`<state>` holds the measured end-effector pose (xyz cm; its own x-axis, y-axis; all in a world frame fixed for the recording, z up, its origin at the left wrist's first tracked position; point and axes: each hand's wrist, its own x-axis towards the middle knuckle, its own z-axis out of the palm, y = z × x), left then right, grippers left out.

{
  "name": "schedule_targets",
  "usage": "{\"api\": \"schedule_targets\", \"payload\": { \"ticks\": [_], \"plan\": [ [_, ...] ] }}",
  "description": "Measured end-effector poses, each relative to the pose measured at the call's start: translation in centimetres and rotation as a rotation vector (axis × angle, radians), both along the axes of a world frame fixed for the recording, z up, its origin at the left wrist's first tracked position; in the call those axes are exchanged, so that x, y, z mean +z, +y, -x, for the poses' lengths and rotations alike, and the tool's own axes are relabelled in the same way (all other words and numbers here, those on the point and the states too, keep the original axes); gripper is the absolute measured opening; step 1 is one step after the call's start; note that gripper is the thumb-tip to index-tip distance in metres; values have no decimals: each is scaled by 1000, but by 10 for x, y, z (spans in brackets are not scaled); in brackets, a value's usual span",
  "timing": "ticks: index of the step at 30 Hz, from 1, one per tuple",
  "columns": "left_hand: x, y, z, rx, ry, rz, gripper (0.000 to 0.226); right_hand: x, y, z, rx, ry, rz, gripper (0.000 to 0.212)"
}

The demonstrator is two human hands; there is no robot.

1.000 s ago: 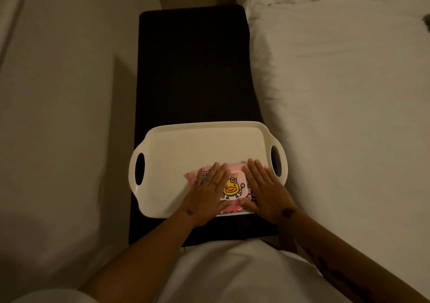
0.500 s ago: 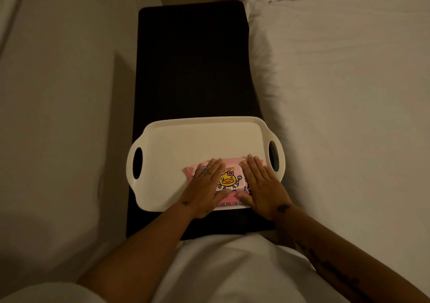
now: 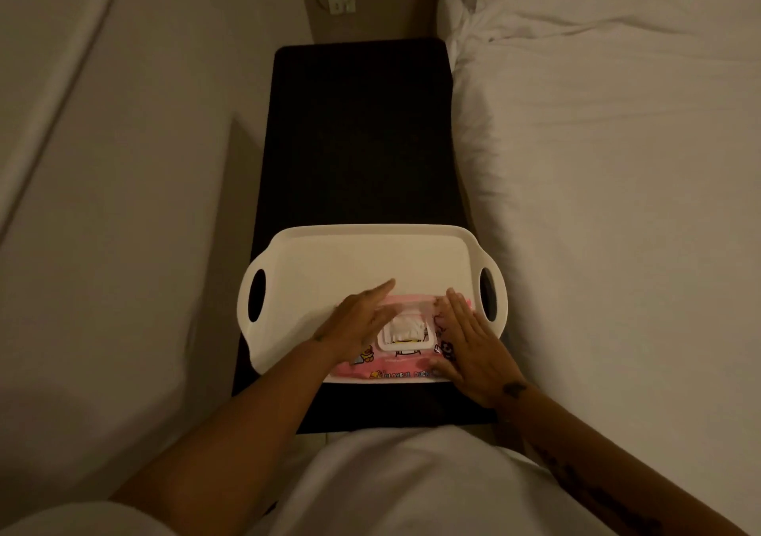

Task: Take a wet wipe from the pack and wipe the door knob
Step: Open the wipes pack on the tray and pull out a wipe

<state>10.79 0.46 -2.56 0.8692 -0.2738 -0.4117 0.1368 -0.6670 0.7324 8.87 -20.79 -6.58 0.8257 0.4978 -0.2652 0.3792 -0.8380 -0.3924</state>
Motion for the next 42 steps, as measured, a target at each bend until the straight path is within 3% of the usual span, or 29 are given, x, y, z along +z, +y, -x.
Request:
{"api": "schedule_targets", "payload": {
  "ticks": [5,9,11,14,18,31,42],
  "plan": [
    [9,-9,-11,294,-257,31,42,13,6,-6,80,-104,-26,76],
    [4,-12,-12,108,-387,-194,64,14,16,-18,129,-59,-19,81],
    [-2,-11,-9,-10,-417,-326,62,10,19,-23,116,-11,-8,85],
    [-11,-8,1,-98,-305,-411,43,5,22,-23,119,11,39,91],
    [-19,-5,19,-113,-176,-416,45,4,21,-20,157,0,116,93],
    [-11,-22,23,-41,-166,-190,38,5,4,9,6,-16,-78,86],
    [-20,-22,27,-93,-153,-280,47,-13,6,16,-66,-129,-51,66]
  ]
}}
